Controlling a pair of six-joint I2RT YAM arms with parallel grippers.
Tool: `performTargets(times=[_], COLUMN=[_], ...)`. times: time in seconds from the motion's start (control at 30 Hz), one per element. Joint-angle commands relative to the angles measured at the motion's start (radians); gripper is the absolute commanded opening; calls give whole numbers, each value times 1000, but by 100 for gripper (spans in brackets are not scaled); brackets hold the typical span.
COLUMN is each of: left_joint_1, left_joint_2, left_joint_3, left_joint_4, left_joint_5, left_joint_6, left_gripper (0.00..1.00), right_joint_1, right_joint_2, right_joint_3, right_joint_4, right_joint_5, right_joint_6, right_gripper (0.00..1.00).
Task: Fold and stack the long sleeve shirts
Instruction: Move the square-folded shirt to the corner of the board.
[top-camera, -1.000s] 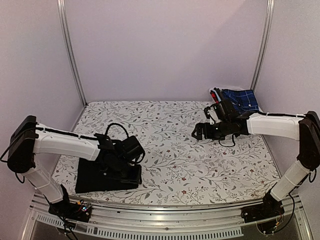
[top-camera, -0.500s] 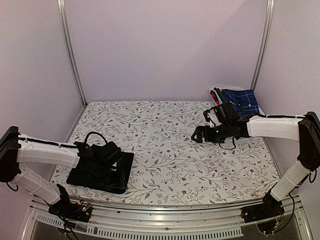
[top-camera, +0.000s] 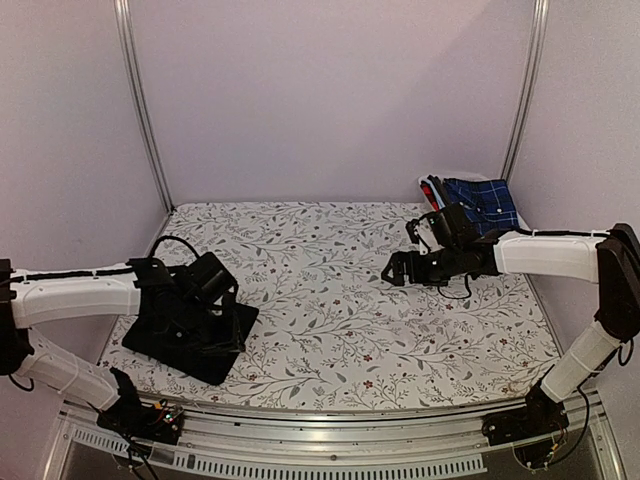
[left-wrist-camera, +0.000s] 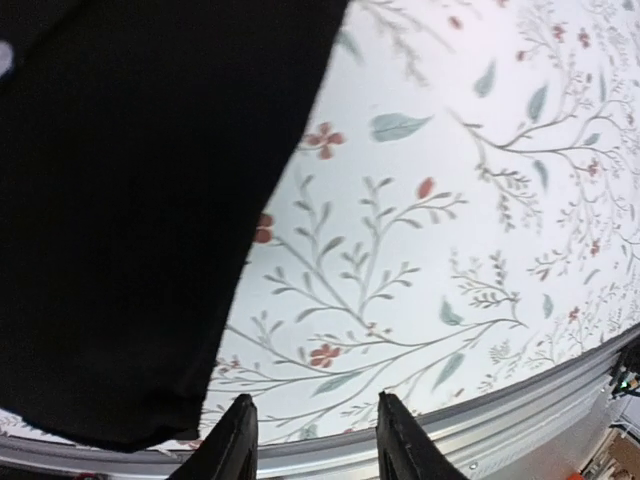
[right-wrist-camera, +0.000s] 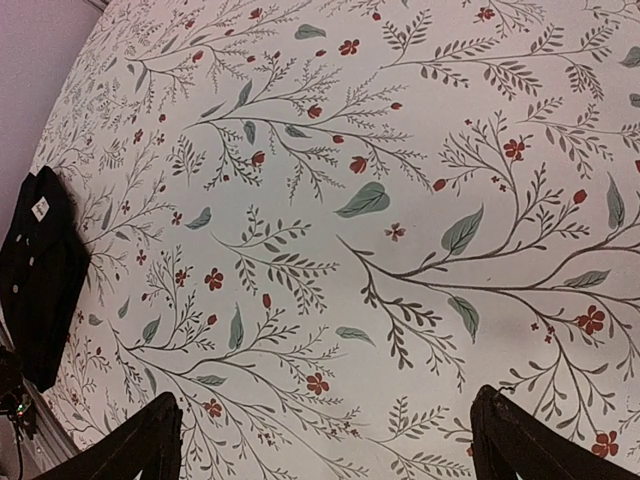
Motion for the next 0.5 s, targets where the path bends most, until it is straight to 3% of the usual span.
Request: performTargets(times=[0.0,0.47], left_joint_1=[-54,108], left_joint_2=[93,486], left_joint_3=[147,306], left_joint_4=[-45,235], left_joint_5=[-36,-30], left_joint_6=[61,277], left_gripper=[40,41], right_joint_1=[-4,-3], right_joint_2=[-37,-75], right_joint_3=[-12,-16], right_joint_4=[9,-15], right_joint_5=[2,12], right_joint_6=[-5,9], right_gripper=[99,99])
